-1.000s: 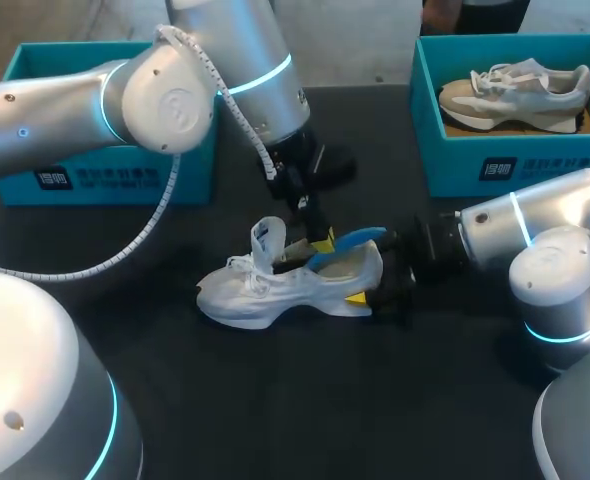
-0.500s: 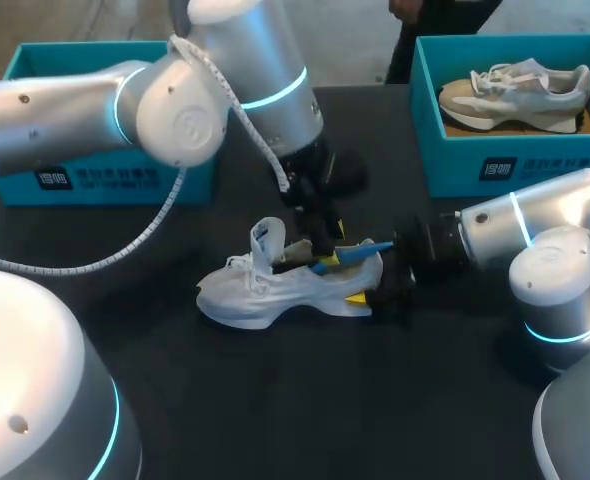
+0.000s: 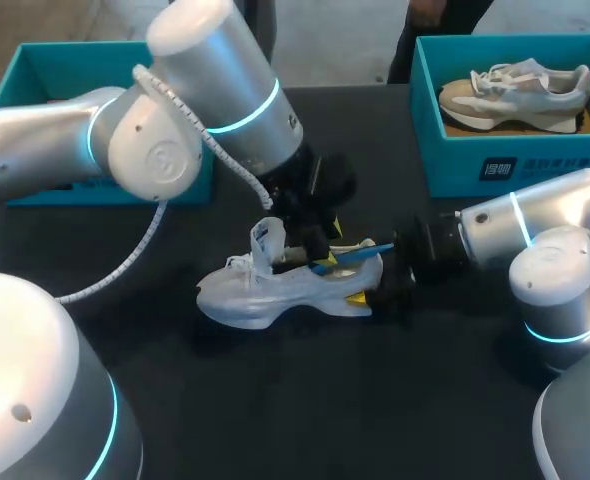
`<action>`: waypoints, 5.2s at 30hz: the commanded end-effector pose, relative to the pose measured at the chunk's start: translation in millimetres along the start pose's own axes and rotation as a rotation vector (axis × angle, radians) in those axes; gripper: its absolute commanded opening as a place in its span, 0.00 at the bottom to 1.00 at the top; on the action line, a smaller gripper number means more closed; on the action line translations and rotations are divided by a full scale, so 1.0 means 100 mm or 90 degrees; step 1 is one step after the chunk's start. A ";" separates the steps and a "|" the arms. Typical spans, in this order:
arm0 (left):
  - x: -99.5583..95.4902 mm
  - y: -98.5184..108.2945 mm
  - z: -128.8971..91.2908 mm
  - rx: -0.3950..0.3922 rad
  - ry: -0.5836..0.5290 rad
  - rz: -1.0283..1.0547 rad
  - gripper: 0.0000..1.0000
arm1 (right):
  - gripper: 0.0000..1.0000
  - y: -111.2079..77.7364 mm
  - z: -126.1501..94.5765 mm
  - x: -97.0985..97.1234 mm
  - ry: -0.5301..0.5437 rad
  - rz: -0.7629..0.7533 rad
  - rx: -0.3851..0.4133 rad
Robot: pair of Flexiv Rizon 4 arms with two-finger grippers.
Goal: Take the shoe out of the shoebox, open the shoe tongue, remove and reinsert the insole, then place the shoe into the shoebox
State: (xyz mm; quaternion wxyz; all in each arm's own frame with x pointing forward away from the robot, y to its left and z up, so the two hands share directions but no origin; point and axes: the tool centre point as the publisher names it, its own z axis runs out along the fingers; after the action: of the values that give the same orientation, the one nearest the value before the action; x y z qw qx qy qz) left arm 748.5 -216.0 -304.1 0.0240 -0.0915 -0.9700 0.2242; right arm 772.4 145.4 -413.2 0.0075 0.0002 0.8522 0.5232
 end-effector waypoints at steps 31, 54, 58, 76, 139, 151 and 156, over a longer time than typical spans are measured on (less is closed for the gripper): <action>0.09 0.04 0.15 0.056 -0.126 -0.012 0.49 | 0.00 0.01 0.00 0.00 -0.001 0.000 0.002; -0.06 0.04 0.35 0.059 -0.149 -0.035 0.44 | 0.00 0.01 0.00 0.00 -0.001 0.000 0.002; -0.09 0.03 0.37 0.058 -0.144 -0.039 0.24 | 0.00 0.01 0.00 0.00 -0.001 0.000 0.002; -0.10 -0.17 0.09 0.105 -0.081 -0.071 0.00 | 0.00 0.01 0.00 0.00 -0.001 0.000 0.002; -0.07 -1.06 -0.93 0.293 0.036 -0.233 0.00 | 0.00 0.01 0.00 0.00 -0.001 0.000 0.002; 0.02 -1.30 -1.56 0.495 0.234 -0.445 0.00 | 0.00 0.01 0.00 0.00 -0.001 0.000 0.002; 0.09 -1.35 -1.71 0.535 0.288 -0.505 0.00 | 0.00 0.01 0.00 0.00 -0.001 0.000 0.002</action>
State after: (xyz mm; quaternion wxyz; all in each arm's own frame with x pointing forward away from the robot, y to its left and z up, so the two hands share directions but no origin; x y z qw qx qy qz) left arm 736.0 -265.9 -89.1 0.2941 0.2095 -0.7805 0.5103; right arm 772.4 145.4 -413.3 0.0075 0.0002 0.8522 0.5232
